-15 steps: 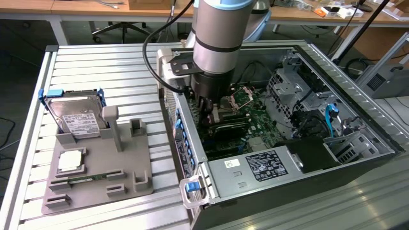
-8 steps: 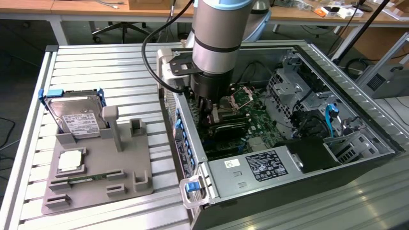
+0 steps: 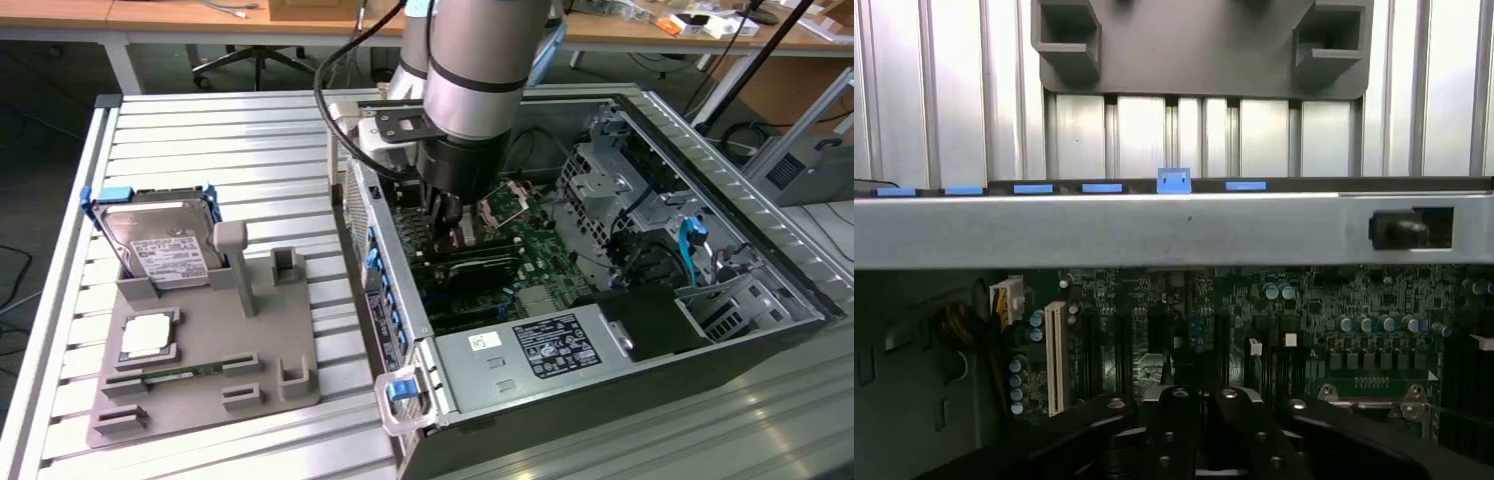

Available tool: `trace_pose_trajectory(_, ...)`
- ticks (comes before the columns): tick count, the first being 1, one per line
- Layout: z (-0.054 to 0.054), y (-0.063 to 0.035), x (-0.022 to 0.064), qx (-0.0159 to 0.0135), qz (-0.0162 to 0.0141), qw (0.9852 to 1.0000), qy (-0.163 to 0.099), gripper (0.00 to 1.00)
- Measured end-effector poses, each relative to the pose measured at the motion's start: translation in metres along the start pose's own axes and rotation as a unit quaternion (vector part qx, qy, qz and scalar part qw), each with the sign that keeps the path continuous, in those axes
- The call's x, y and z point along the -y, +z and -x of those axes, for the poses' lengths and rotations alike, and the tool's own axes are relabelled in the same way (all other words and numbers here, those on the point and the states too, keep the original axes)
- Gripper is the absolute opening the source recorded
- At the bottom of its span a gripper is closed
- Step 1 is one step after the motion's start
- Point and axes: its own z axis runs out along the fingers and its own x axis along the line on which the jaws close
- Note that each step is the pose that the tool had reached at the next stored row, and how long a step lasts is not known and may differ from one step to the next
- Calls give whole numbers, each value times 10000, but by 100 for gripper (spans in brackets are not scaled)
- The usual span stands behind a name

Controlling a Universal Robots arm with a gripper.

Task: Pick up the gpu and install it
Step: 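Press down on the gpu until it lock into place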

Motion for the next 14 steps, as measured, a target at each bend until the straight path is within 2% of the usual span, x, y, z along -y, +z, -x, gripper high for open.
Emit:
trace_pose_trajectory(3,0,2,149,-1,45,10000,-2,11)
trace_pose_trajectory(5,-1,5,301,0,86,10000,-3,11)
trace_pose_trajectory(7,-1,7,413,0,115,9999,-4,11)
trace_pose_trajectory(9,-1,10,595,-1,161,9999,-5,11)
trace_pose_trajectory(14,0,14,989,6,260,9997,-8,11)
